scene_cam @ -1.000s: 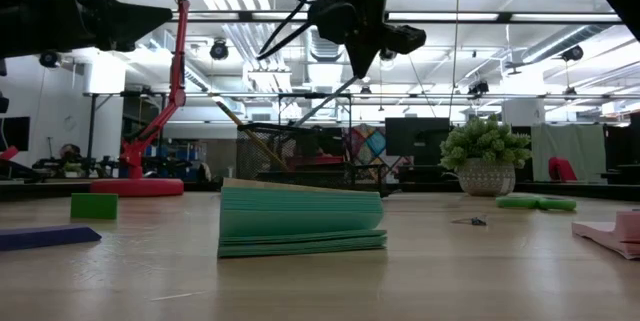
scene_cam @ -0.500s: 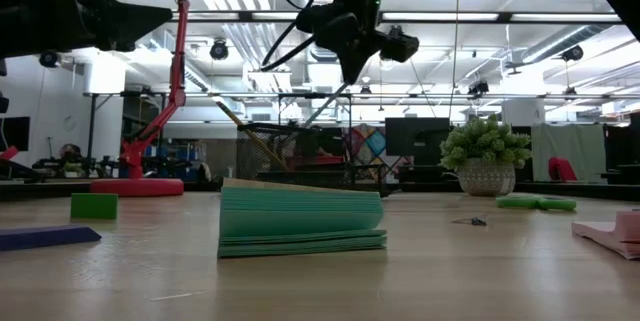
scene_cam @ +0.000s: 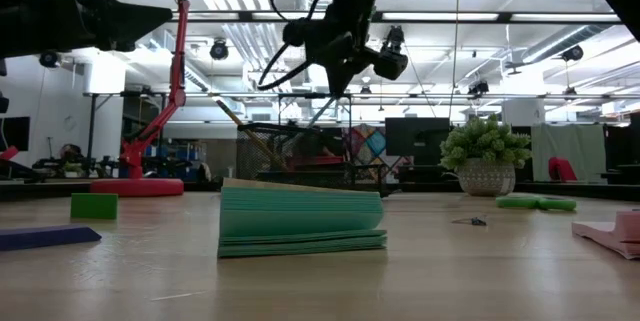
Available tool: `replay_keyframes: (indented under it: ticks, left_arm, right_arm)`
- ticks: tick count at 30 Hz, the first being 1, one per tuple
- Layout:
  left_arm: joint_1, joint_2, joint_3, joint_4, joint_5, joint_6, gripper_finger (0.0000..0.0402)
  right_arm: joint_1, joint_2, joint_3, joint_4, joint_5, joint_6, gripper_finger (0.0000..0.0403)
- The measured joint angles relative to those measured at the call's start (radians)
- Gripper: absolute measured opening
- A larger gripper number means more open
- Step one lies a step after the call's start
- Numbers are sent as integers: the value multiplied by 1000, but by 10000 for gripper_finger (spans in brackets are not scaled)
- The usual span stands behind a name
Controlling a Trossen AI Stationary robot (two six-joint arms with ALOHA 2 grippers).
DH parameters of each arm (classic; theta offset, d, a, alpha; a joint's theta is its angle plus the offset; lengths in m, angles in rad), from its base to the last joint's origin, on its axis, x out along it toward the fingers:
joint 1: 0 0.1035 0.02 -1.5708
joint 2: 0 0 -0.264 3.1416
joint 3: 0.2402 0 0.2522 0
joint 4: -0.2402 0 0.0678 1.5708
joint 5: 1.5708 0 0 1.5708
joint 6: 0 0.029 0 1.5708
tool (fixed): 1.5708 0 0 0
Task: Pick and place office supplies into organizer
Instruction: Put the blue pencil into the black desk organizer
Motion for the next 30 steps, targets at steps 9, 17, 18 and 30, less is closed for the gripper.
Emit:
replay_keyframes:
  ticks: [9,17,18,30]
  left_arm:
    - [0,0,0,0,-1,0,0]
    - [0,0,0,0,-3,0,0]
    - [0,0,0,0,-3,0,0]
    - [0,0,0,0,-3,0,0]
  right_arm:
    - [5,0,-4,42,-38,-43,13]
    - [8,0,-42,162,-65,-125,13]
    - [8,0,-50,171,-62,-136,13]
    - [8,-1,-80,182,72,-227,13]
